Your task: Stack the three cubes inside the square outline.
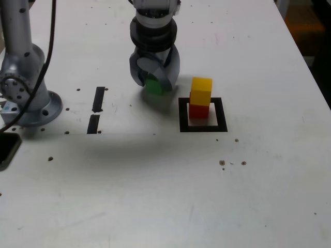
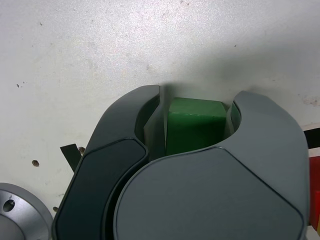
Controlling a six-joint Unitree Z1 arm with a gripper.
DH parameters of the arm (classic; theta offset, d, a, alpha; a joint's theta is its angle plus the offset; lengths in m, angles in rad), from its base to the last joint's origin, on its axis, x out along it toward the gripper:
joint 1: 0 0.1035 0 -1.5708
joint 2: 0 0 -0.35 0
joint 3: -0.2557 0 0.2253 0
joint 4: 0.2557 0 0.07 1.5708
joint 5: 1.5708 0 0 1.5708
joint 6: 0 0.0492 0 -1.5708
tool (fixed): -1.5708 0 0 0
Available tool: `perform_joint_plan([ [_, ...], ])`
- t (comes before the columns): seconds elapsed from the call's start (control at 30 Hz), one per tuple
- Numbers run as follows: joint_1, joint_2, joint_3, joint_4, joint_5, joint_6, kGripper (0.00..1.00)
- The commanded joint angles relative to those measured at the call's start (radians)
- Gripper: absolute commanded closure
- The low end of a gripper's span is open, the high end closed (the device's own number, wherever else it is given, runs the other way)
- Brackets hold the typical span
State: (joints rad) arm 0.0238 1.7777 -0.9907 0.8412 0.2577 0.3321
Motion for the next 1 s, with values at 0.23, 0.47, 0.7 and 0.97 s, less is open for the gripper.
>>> perform_joint_plan([
  [0.23, 0.002, -0.023, -0.006, 0.035, 0.002, -0.028, 0.87],
  [0.47, 0.002, -0.06, -0.06, 0.161, -0.006, -0.076, 0.87],
  [0.7, -0.019, -0.075, -0.161, 0.299, -0.046, -0.085, 0.87],
  [0.97, -0.047, -0.083, -0.349, 0.495, -0.07, -0.122, 0.87],
])
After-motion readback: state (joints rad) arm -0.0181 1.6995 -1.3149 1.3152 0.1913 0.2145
